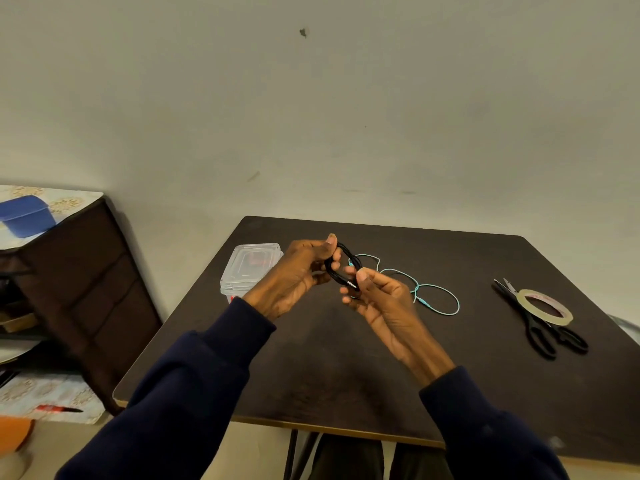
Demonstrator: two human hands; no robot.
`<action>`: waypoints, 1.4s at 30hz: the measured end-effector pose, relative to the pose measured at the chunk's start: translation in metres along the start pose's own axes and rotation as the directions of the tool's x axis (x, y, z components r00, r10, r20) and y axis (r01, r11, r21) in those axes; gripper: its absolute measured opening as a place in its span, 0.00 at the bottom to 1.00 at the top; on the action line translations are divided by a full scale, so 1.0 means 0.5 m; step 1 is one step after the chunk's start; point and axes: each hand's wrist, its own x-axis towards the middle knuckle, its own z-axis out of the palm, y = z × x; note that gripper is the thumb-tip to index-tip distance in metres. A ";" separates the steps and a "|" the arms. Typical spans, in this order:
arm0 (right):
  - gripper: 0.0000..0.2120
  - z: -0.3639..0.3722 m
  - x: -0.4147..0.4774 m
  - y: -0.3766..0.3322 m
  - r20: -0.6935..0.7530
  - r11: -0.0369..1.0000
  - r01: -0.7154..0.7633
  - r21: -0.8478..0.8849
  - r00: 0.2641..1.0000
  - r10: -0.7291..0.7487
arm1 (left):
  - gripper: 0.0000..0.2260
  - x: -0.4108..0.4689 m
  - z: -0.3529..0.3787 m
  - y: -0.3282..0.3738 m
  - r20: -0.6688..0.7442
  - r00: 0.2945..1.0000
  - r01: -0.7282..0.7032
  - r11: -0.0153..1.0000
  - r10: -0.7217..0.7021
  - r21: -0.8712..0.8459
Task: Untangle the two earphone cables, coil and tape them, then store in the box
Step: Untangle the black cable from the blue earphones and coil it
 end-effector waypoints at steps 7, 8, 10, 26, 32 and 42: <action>0.19 -0.005 -0.007 0.001 0.002 0.987 -0.052 0.152 0.999 0.053 | 0.17 0.000 -0.011 -0.001 0.029 0.999 0.016 0.999 -0.014 -0.045; 0.19 -0.007 -0.007 0.000 -0.009 0.986 -0.054 0.160 0.998 0.056 | 0.17 -0.001 -0.011 0.001 0.031 0.999 0.010 0.999 -0.008 -0.047; 0.18 -0.010 -0.007 0.000 -0.034 0.982 -0.050 0.180 0.998 0.057 | 0.17 -0.002 -0.011 0.004 0.028 1.000 -0.004 0.998 0.006 -0.056; 0.23 0.007 -0.019 -0.004 -0.031 0.976 -0.112 0.188 0.992 0.119 | 0.18 -0.005 0.013 -0.015 0.038 0.983 -0.184 0.959 0.180 0.215; 0.25 0.012 -0.018 -0.001 -0.110 0.989 -0.078 0.128 0.990 0.092 | 0.17 -0.007 0.017 -0.023 0.038 0.987 -0.163 0.965 0.158 0.207; 0.28 0.006 -0.023 -0.001 -0.119 0.997 -0.072 -0.014 0.990 0.070 | 0.14 -0.006 0.001 -0.012 -0.030 0.999 -0.037 0.997 0.039 0.064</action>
